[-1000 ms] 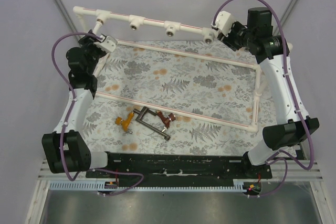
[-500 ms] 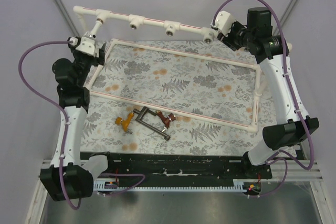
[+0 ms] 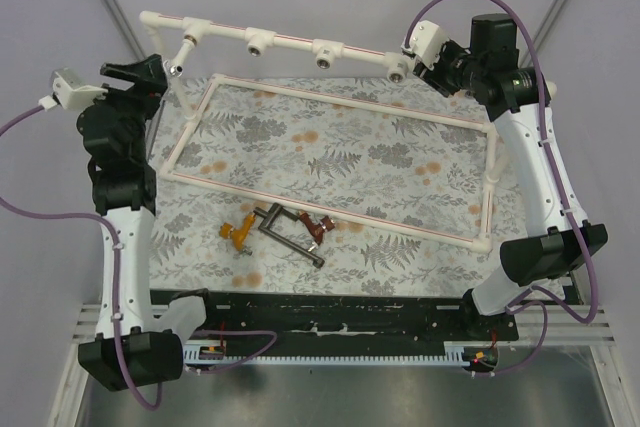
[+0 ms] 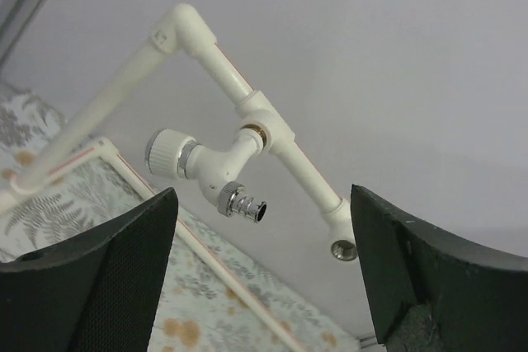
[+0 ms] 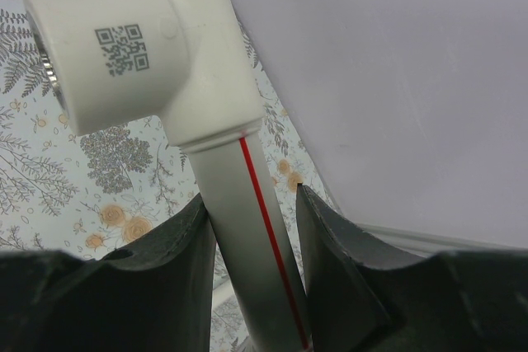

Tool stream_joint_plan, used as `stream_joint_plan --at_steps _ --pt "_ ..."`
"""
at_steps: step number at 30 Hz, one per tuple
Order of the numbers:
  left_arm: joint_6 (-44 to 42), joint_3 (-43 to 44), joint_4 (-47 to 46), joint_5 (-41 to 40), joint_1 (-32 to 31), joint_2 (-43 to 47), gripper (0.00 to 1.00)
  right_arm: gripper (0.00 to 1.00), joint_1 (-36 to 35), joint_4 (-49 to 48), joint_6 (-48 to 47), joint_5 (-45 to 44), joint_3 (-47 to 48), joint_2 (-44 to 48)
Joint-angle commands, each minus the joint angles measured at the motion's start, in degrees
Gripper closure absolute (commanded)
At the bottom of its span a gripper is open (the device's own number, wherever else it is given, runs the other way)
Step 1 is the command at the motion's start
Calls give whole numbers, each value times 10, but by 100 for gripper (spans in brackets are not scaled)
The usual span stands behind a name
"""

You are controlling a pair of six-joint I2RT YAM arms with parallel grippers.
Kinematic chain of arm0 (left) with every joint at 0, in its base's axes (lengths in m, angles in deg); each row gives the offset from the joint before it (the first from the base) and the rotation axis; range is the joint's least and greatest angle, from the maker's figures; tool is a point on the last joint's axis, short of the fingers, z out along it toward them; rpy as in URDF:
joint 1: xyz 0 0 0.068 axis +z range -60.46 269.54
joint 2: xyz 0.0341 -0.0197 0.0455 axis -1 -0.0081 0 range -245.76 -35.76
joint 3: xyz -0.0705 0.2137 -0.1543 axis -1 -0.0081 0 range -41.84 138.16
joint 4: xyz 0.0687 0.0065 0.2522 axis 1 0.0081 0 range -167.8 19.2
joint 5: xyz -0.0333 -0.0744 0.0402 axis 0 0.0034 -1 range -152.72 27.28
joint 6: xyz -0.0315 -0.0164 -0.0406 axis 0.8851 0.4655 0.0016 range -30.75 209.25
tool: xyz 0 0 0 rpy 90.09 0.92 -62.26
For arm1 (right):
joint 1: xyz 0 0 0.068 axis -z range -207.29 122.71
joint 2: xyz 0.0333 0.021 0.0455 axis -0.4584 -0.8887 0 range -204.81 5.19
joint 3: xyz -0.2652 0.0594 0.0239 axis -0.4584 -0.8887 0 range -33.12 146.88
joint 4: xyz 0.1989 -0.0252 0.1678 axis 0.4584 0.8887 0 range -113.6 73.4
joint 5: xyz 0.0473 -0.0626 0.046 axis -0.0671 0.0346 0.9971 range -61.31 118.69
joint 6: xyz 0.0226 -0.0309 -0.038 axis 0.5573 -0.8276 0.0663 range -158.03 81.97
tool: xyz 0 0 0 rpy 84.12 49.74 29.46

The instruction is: Install the water faucets

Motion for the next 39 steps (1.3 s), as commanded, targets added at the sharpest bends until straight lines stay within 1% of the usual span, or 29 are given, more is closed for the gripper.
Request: stream_joint_plan --at_steps 1,6,9,10,15,18,27,30,32,36,39 --pt "265 46 126 -76 4 -5 11 100 -1 33 54 -4 1 -5" --pt "363 51 142 -36 11 -34 11 100 -1 33 54 -5 -2 1" --pt "407 44 121 0 25 -64 11 100 -1 32 54 -5 -5 2" --pt "421 42 107 27 28 -76 11 100 -1 32 54 -4 -5 2" --pt "466 35 49 75 34 -126 15 100 -1 32 53 -6 -5 3" --pt "486 47 9 99 34 -155 17 100 -1 32 52 -10 -6 4" --pt "542 61 -67 141 33 -211 26 100 -1 32 47 -23 -7 4" --pt "557 57 -99 145 30 -217 32 100 -1 32 47 -25 -6 2" --pt "556 52 -114 145 29 -217 38 100 -1 32 47 -25 -6 2" --pt "549 33 -171 147 29 -218 65 100 -1 32 47 -24 -6 2" --pt "510 32 -198 165 29 -226 77 100 -1 32 49 -25 -6 2"
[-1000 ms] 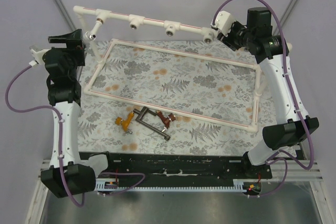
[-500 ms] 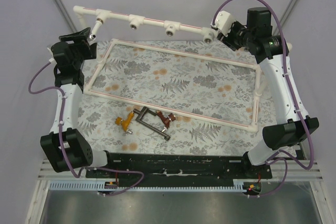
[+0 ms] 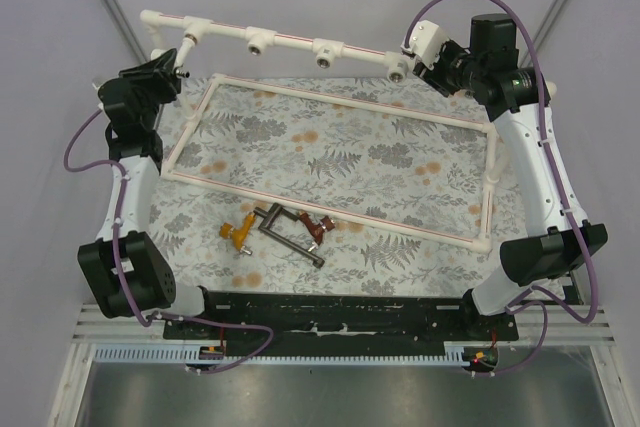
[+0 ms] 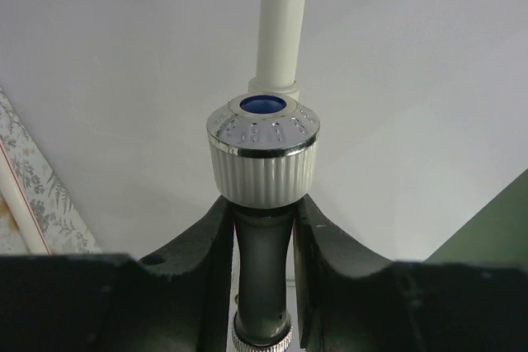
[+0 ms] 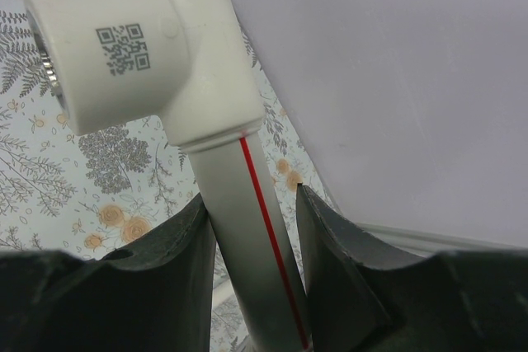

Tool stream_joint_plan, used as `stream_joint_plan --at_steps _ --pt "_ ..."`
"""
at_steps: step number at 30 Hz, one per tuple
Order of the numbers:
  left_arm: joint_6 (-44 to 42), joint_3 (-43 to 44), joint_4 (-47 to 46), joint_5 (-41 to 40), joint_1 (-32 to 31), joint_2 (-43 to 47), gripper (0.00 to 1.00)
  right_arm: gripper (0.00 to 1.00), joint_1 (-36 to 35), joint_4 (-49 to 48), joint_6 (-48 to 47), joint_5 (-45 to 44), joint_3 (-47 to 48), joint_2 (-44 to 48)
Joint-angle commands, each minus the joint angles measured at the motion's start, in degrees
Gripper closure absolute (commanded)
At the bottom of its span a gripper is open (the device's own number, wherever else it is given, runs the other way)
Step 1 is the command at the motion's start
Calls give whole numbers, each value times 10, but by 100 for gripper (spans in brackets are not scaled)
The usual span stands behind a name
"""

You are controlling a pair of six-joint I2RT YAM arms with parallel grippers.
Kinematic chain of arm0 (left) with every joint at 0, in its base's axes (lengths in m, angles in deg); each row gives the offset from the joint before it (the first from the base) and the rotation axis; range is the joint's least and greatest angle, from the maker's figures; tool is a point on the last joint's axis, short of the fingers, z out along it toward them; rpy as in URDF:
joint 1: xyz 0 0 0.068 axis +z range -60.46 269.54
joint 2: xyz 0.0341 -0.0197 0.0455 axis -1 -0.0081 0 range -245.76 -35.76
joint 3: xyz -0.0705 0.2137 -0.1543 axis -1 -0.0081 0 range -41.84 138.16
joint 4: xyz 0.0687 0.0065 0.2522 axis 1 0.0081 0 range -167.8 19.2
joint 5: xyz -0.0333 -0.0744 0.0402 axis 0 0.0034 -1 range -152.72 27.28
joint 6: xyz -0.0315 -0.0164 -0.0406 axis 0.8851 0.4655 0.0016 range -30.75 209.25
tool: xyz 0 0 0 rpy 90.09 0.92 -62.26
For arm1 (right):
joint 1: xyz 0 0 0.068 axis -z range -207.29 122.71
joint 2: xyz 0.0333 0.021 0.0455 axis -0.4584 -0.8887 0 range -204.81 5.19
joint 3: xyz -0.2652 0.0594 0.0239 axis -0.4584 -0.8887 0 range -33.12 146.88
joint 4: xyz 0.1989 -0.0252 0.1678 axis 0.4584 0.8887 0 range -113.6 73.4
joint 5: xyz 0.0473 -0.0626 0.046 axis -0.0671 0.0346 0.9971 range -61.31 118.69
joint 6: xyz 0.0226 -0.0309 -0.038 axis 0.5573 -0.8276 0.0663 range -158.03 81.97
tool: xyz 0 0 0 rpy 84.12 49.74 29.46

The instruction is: Install the water faucets

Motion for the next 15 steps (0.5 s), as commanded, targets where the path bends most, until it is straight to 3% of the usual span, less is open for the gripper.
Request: stream_joint_plan --at_steps 1,5,7,11,15 --pt "-38 2 -114 40 -2 -9 80 100 -1 33 48 -20 -7 2" --pt "-188 14 -137 84 0 -24 89 100 0 34 48 -17 -7 2" --pt "-314 24 -127 104 1 -25 91 100 -1 33 49 -16 -8 4" --pt "-654 56 -29 131 -7 -8 97 100 -1 33 49 -14 -7 6" --pt "-1069 50 71 53 -55 24 98 100 -1 32 52 -9 -3 5"
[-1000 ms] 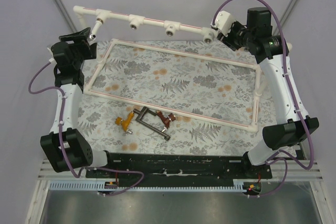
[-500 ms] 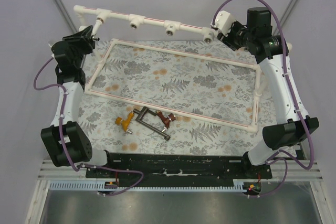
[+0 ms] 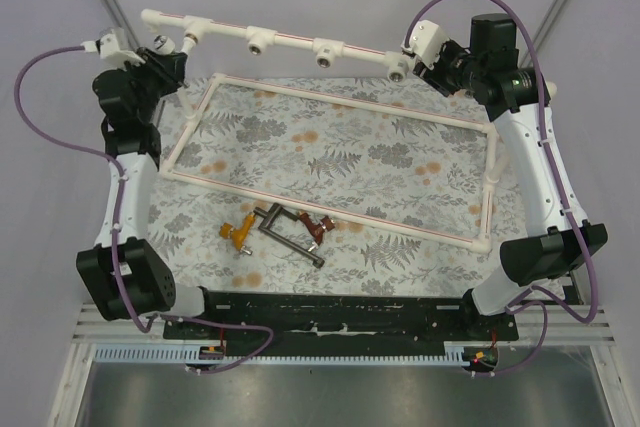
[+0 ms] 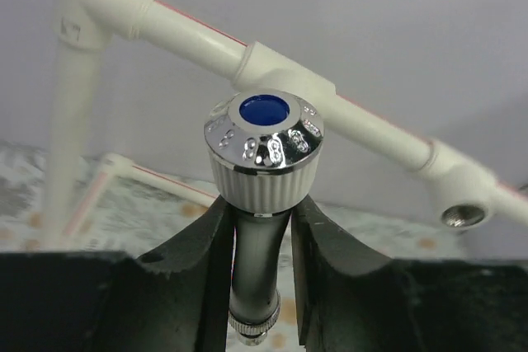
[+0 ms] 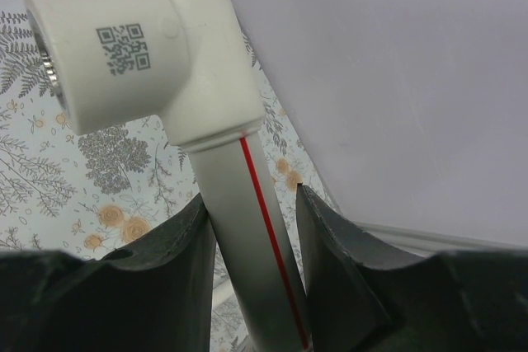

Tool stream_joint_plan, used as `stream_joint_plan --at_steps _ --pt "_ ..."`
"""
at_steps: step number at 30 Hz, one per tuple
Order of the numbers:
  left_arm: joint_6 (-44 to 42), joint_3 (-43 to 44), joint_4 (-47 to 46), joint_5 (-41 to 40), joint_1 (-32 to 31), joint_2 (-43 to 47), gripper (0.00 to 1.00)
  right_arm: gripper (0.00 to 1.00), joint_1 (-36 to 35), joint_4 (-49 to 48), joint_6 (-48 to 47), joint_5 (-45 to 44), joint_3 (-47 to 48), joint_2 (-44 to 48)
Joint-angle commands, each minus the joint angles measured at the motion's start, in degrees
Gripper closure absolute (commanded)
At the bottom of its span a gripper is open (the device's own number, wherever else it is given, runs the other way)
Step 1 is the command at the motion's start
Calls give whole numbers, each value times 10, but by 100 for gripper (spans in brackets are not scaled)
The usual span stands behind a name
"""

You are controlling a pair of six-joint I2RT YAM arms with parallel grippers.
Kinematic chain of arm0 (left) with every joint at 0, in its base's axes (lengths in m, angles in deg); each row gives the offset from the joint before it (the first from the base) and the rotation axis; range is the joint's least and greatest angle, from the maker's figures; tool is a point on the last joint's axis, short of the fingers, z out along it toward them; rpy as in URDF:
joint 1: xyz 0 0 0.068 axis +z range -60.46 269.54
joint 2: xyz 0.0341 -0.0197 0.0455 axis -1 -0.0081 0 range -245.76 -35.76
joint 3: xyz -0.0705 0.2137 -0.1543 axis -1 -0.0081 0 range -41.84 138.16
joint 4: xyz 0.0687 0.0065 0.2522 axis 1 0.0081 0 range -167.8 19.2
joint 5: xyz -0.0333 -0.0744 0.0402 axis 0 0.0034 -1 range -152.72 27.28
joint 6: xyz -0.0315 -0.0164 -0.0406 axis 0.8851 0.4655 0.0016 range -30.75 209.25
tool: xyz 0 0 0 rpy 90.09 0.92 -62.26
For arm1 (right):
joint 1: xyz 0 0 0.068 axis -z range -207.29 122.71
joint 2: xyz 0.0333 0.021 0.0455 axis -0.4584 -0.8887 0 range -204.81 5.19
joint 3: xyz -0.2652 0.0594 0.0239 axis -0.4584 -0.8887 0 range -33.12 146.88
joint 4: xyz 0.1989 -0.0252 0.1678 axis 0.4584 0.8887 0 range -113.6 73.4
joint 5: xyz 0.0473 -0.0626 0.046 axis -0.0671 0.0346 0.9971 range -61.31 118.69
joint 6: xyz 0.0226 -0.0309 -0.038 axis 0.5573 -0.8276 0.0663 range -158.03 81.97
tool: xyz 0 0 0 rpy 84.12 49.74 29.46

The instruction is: Install the water faucets

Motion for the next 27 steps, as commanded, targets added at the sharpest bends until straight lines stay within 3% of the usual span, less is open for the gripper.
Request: stream_joint_plan --at_steps 1,5,8,13,18,21,27 --pt "-600 0 108 -49 -77 39 98 100 0 35 50 -7 -2 4" --pt "-905 -59 88 -112 -152 58 98 100 -3 35 51 -6 0 2" --pt "-985 -74 59 -140 -176 62 89 100 -4 35 51 -6 -1 1" --pt "-938 -63 35 -144 -176 79 74 100 -5 35 51 -7 -1 1" --pt "-861 -64 35 -145 -175 113 45 100 -5 35 50 -7 -4 3" --pt "-787 -66 29 -135 -164 140 26 100 -6 35 50 -8 -4 3" --pt "-568 -55 29 -120 -137 192 0 100 -6 34 52 -7 -3 2"
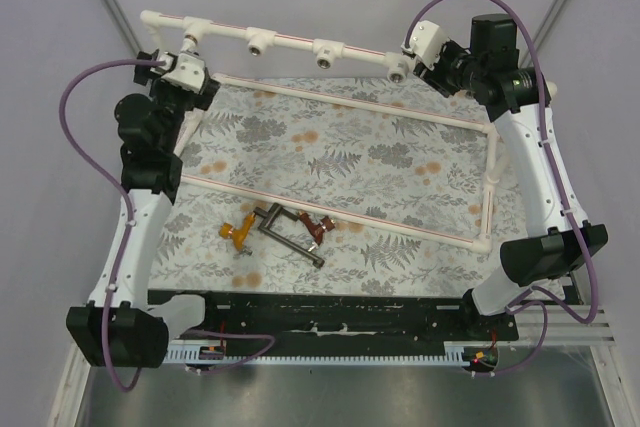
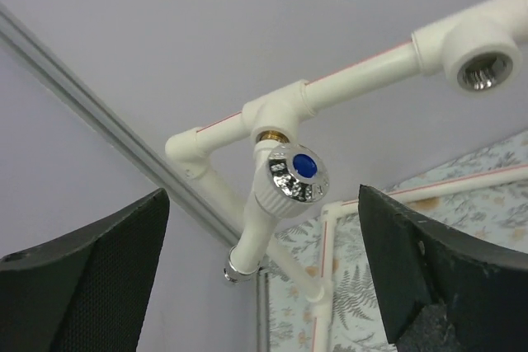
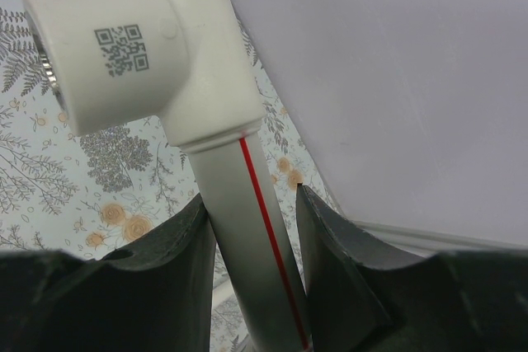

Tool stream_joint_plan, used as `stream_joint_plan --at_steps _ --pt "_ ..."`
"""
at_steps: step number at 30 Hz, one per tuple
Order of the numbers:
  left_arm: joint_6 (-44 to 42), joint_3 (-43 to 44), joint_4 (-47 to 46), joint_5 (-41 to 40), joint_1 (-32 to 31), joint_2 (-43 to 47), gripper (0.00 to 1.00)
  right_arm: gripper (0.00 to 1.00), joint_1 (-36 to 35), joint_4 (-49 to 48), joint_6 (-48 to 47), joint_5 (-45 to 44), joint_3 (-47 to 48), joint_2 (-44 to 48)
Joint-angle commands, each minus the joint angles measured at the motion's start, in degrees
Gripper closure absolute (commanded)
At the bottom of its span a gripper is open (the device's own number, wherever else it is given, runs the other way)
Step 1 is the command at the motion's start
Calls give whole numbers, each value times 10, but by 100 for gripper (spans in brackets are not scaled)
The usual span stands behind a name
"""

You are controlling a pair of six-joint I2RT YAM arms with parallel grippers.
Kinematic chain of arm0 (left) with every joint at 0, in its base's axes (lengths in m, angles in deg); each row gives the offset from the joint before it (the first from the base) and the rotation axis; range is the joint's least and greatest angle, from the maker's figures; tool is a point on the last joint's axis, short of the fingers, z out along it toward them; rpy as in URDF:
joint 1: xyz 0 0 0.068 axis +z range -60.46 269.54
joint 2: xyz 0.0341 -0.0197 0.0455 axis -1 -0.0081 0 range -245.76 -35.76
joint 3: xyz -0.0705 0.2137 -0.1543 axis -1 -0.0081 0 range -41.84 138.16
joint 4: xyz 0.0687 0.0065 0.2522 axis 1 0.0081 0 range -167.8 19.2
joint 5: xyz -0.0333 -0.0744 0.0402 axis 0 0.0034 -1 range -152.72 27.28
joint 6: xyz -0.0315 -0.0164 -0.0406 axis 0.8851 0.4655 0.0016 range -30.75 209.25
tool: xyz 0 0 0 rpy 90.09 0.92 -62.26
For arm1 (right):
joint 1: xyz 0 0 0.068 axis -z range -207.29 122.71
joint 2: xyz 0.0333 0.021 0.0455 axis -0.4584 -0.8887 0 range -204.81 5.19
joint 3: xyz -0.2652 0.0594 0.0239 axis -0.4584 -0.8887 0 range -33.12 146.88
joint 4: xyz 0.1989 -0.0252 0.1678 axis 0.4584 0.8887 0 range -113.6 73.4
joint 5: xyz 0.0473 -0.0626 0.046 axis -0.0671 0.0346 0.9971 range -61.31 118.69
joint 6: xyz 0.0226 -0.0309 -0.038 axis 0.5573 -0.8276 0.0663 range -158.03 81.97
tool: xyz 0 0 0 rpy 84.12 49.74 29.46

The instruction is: Install the water faucets

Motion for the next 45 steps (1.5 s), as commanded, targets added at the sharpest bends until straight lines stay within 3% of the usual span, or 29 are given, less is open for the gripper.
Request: stream_joint_plan --at_steps 1,6,11,14,17,27,35,38,45 --pt "250 18 -22 20 37 49 0 100 -3 31 53 -9 -3 0" --pt "591 34 -12 -16 85 66 0 100 -4 30 53 -10 -3 0" --pt "957 27 103 -122 121 73 5 100 -5 30 54 -8 -2 -3" --pt "1131 2 122 -89 126 58 9 100 -5 29 54 -8 -4 -1" --pt "1249 -21 101 -36 126 35 9 100 -6 29 53 -11 -7 0" --pt "1328 -3 61 -4 124 -36 11 100 -5 28 51 -21 -8 3" --pt "1366 22 7 0 115 -96 26 100 -7 30 49 -25 -8 1" --pt "1375 33 -17 0 111 -115 37 100 -6 29 49 -26 -6 0" --pt "1372 35 -81 3 107 -144 82 100 -5 29 48 -31 -6 0"
